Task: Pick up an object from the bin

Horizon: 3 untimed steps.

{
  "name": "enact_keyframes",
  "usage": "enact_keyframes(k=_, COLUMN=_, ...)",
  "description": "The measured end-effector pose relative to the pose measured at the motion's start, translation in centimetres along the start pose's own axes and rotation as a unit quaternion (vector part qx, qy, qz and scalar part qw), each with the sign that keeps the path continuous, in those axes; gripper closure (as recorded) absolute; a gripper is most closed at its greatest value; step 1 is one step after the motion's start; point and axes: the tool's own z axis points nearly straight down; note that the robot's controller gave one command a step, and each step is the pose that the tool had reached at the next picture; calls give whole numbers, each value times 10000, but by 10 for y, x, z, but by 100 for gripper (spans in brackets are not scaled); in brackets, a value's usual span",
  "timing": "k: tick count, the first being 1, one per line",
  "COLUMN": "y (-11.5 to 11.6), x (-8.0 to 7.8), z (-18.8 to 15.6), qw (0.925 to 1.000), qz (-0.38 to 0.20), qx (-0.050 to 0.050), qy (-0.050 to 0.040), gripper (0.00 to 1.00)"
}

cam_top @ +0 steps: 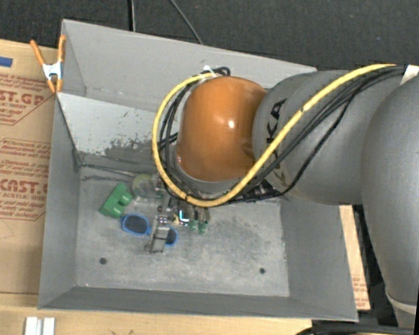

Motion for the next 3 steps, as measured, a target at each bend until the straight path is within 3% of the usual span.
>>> enact_keyframes(k=1, y=-29, x=5, z=114, qw=9985, qz=548, qx=7, qy=3, gripper=0)
enact_keyframes(k=3, y=-27, x=5, z=114, qw=9985, qz=548, qx=-11, qy=-39, gripper=0)
